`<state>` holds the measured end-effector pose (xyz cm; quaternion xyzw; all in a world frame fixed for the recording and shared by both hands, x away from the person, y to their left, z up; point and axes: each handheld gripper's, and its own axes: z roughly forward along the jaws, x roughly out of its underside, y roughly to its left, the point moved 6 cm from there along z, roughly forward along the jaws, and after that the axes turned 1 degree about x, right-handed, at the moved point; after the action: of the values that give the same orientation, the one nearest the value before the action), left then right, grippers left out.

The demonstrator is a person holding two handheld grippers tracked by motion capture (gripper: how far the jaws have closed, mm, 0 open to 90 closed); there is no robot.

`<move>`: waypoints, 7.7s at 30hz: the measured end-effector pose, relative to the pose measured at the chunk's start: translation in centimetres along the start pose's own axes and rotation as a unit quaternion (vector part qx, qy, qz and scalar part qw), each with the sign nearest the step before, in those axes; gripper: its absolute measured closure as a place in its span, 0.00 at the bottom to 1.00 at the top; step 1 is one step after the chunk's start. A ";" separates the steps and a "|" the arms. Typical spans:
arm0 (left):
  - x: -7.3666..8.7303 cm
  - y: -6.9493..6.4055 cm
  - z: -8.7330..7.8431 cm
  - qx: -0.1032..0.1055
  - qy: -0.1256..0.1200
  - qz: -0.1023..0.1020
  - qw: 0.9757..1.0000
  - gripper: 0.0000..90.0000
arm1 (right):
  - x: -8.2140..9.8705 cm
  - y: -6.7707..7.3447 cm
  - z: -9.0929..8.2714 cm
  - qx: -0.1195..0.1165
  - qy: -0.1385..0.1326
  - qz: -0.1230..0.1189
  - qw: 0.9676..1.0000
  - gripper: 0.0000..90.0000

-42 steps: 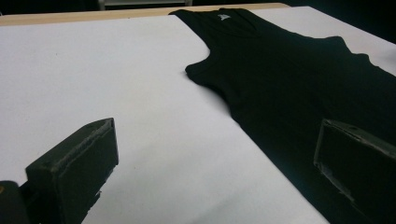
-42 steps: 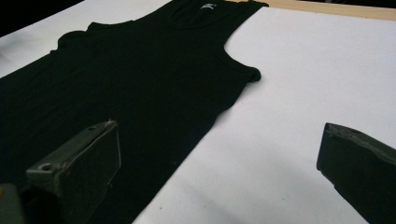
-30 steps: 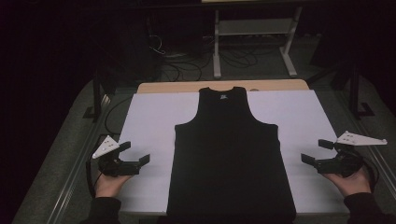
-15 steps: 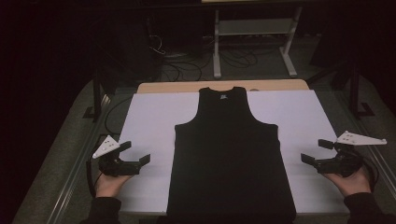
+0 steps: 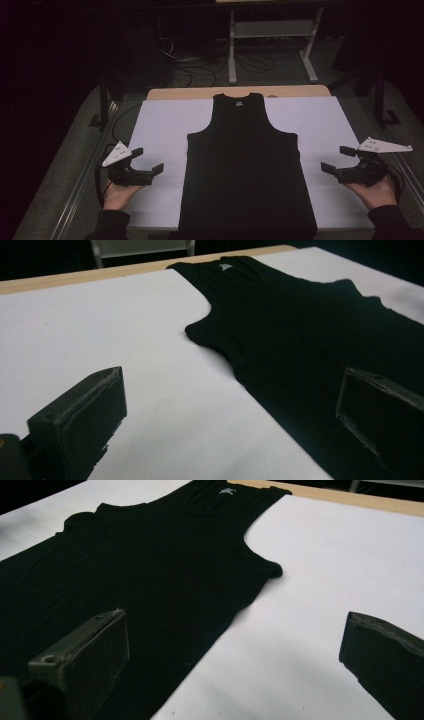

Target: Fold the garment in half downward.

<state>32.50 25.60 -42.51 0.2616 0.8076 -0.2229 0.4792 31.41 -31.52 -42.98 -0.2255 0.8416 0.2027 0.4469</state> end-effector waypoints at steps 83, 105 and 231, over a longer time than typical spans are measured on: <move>-6.3 1.4 6.8 0.035 0.075 0.036 0.996 0.00 | -8.6 -2.0 4.9 -0.033 0.063 -0.042 0.997 0.00; -7.4 2.9 10.6 0.039 0.094 0.024 0.995 0.00 | -9.4 -4.4 8.4 -0.032 0.072 -0.023 0.997 0.00; -3.2 3.9 15.5 0.097 0.114 -0.096 0.984 0.95 | -4.3 -4.4 13.4 -0.094 0.102 0.110 0.984 0.92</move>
<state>46.44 18.44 -46.96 0.2516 0.8527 -0.3144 0.3326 44.87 -26.98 -46.89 -0.1924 0.8798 0.3047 0.3101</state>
